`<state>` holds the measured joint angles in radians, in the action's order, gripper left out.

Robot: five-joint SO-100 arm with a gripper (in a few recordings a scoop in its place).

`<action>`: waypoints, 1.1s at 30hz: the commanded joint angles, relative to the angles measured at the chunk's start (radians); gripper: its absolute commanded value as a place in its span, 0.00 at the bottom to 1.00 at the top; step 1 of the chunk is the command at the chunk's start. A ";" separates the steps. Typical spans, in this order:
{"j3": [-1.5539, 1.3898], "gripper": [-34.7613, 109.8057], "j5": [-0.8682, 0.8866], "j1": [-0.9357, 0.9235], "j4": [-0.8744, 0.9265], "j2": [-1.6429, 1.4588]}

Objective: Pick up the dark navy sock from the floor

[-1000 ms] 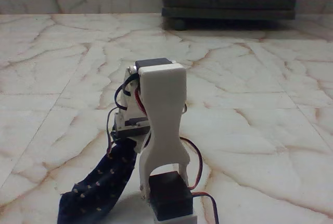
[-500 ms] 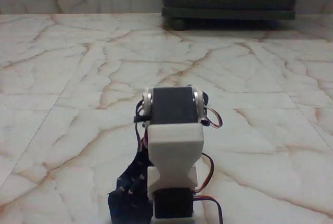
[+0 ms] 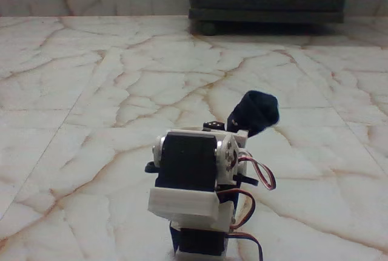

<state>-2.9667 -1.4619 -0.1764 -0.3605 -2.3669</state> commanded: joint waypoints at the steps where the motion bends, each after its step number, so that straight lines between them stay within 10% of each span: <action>1: -0.017 0.24 -0.029 -0.005 -0.080 -0.021; 12: -0.115 0.24 -0.084 0.058 -0.420 -0.057; 33: -0.117 0.24 -0.052 0.057 -0.446 -0.057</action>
<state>-3.0833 -1.5079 -0.1243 -0.8053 -2.4007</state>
